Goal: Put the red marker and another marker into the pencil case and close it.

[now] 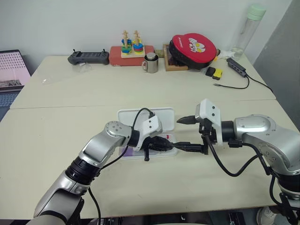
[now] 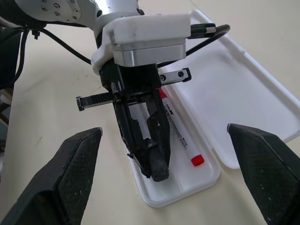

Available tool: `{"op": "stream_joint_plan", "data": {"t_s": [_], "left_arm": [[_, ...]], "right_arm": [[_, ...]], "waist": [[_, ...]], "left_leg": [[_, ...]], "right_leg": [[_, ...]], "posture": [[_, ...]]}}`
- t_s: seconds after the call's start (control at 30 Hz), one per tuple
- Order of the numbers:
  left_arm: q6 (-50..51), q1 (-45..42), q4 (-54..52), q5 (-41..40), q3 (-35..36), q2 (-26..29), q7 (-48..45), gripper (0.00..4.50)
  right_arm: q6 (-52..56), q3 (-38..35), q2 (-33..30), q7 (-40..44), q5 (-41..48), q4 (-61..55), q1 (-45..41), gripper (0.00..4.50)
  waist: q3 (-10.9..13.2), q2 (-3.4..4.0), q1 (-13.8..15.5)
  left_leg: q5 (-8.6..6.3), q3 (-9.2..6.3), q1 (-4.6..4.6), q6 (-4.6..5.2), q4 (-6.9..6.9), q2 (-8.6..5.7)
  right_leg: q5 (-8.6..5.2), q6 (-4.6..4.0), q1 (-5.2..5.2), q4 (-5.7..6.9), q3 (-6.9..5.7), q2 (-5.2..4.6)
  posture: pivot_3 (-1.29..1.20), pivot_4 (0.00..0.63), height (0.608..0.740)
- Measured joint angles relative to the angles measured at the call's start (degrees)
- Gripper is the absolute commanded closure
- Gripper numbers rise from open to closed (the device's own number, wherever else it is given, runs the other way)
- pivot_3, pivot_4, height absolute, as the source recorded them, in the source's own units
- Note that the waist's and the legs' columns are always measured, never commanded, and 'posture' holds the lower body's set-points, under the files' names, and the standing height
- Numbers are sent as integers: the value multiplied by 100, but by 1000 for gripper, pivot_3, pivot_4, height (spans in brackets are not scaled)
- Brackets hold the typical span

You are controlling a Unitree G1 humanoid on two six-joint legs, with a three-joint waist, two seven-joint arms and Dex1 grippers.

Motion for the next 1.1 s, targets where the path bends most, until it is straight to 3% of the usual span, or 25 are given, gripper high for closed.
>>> {"op": "stream_joint_plan", "data": {"t_s": [0.13, 0.73, 0.9, 1.1], "left_arm": [[-2, 30, -31, 86, -15, 0, -44, 4016], [0, 32, -25, 112, 151, -111, -61, 80], [552, 130, -477, -582, 1341, -147, 421, 12], [1482, 874, -1524, -1557, 3170, 181, 1251, 12]], "right_arm": [[-1, 7, 10, -48, 39, 0, 0, 0], [-103, 8, 170, -225, 49, 65, -33, 0], [-342, 18, 399, -190, 14, 593, -428, 0], [-957, 170, 1267, -282, -550, 2583, -1921, 0]], "waist": [[0, 0, 15], [0, 0, 59], [0, 0, 34], [1, 0, -95]], "left_leg": [[0, 0, 0, 0, 0, 0], [0, 2, 1, 0, 1, 0], [0, 7, 4, 0, 0, 3], [0, 8, 11, 0, -5, 8]], "right_leg": [[0, 0, 0, 0, -1, 0], [0, 0, 0, 1, -2, 0], [0, 0, -2, 2, 0, 2], [0, -1, -3, 3, 4, 5]], "posture": [[0, 150, 740], [0, 150, 740], [0, 150, 740], [0, 150, 740]]}}
